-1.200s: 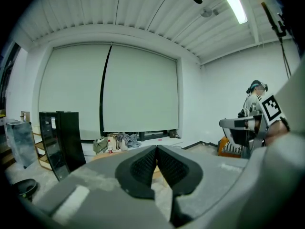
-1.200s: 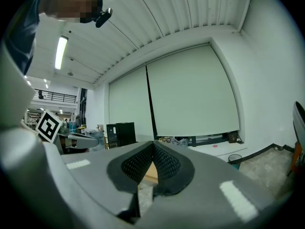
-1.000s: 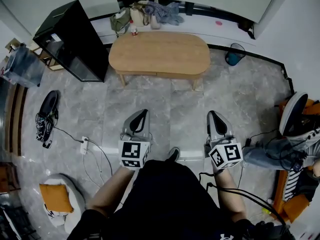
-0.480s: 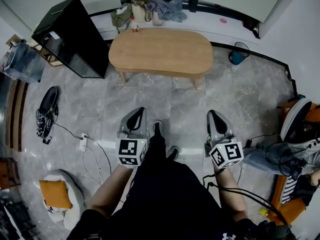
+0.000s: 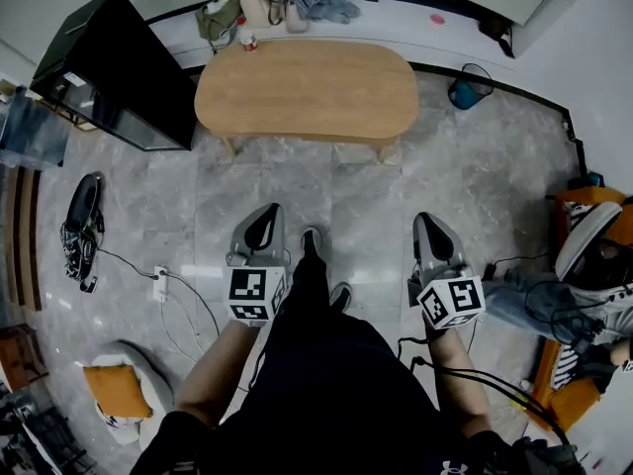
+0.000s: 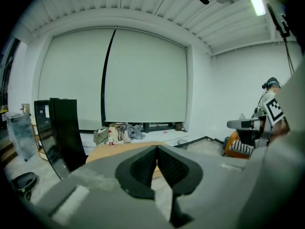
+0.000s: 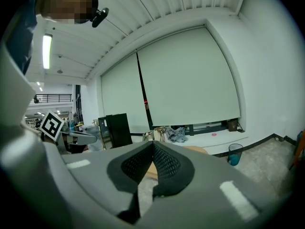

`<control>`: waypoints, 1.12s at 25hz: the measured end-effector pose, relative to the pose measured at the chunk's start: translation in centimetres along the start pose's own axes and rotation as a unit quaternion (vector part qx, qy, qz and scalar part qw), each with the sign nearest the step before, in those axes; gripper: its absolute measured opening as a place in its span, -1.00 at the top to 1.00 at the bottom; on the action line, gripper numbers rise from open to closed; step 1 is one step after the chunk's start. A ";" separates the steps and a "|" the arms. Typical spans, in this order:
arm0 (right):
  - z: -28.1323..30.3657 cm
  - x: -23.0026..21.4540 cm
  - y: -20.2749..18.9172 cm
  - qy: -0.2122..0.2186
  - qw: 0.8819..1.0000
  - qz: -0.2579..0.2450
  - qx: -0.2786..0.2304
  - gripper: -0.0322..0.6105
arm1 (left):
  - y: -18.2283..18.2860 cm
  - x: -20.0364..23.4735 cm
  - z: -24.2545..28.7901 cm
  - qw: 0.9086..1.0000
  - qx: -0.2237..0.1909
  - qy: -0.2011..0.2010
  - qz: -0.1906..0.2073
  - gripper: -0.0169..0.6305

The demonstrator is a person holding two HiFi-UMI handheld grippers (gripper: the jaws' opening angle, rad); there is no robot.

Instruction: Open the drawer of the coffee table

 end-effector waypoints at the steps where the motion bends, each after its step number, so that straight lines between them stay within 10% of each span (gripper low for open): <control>1: 0.8 -0.2 -0.2 -0.004 1.000 0.003 0.005 0.89 | -0.1 0.7 0.8 1.000 0.005 -0.002 -0.002 0.94; 14: 12.8 -2.1 1.5 -0.055 0.998 0.007 0.015 0.89 | 4.8 8.1 11.9 0.997 -0.019 -0.051 0.054 0.94; 28: 15.9 -11.6 -0.4 -0.136 0.990 -0.024 -0.005 0.89 | 0.7 13.2 19.2 0.996 0.018 -0.042 0.071 0.94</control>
Point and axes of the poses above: the fingertips, and each gripper's own axes: z forward along the fingers, x to its left, y out of its top, the point moved 9 cm from there along -z, backward along the fingers, and after that the axes turned 7 degrees about -y, right-handed, at the moved point
